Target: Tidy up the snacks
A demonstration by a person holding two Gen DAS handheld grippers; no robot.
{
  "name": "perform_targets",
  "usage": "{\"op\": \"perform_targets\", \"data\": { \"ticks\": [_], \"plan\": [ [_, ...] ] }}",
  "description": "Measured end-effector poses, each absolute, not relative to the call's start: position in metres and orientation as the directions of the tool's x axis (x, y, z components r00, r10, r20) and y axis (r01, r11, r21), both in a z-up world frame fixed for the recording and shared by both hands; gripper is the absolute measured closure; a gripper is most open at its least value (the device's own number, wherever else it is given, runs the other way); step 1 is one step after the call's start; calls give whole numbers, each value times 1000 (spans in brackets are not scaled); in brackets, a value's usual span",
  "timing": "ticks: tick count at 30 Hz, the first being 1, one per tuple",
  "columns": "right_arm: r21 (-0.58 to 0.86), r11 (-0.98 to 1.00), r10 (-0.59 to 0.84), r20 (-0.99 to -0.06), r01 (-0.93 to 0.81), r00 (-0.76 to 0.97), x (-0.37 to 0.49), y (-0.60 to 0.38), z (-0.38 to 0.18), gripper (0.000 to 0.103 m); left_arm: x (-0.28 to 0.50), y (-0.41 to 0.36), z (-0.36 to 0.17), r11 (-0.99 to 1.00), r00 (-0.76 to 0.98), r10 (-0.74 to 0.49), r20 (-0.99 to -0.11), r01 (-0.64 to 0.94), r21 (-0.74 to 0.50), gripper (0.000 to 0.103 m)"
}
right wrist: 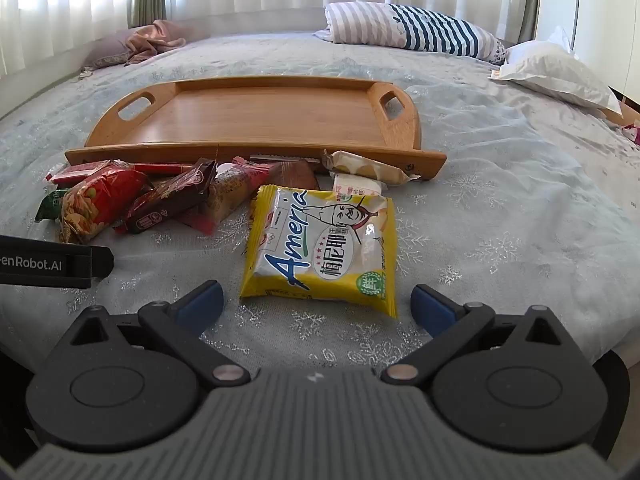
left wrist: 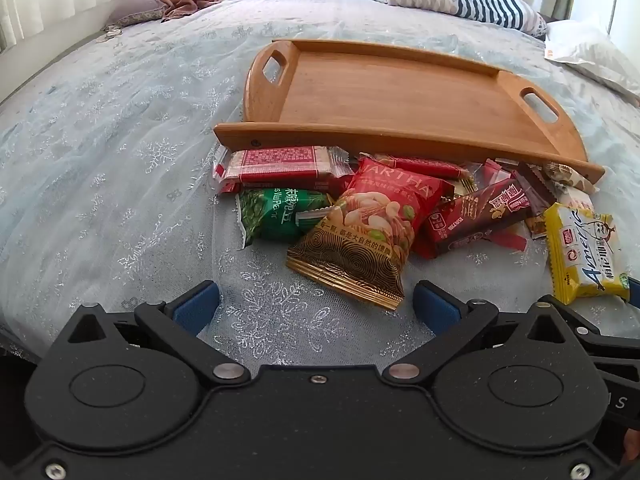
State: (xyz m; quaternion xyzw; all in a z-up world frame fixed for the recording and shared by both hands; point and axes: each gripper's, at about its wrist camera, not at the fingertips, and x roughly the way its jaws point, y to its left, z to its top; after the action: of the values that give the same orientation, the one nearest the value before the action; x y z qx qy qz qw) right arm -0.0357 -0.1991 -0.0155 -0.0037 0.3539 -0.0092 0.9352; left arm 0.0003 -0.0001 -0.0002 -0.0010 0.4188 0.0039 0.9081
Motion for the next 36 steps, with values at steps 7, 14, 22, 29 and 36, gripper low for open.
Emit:
{"op": "perform_targets", "data": {
  "ticks": [7,14,22,29,36],
  "plan": [
    [-14,1000,-19,-660,13,751,-36,-199,-16,0,0,0,0,1000,649,5,-760,-8,0,0],
    [-18,1000,-23,-659,15,752,-36,-198,-16,0,2,0,-5,1000,650,7,-760,-9,2,0],
    [-20,1000,-24,-658,15,753,-36,-198,-16,0,3,1,-5,1000,650,6,-760,-8,1,0],
    [-20,1000,-25,-657,15,753,-36,-198,-16,0,2,1,-4,1000,649,5,-761,-8,0,0],
    [-21,1000,-25,-657,15,754,-36,-198,-16,0,2,1,-4,1000,649,5,-761,-7,0,0]
  ]
}}
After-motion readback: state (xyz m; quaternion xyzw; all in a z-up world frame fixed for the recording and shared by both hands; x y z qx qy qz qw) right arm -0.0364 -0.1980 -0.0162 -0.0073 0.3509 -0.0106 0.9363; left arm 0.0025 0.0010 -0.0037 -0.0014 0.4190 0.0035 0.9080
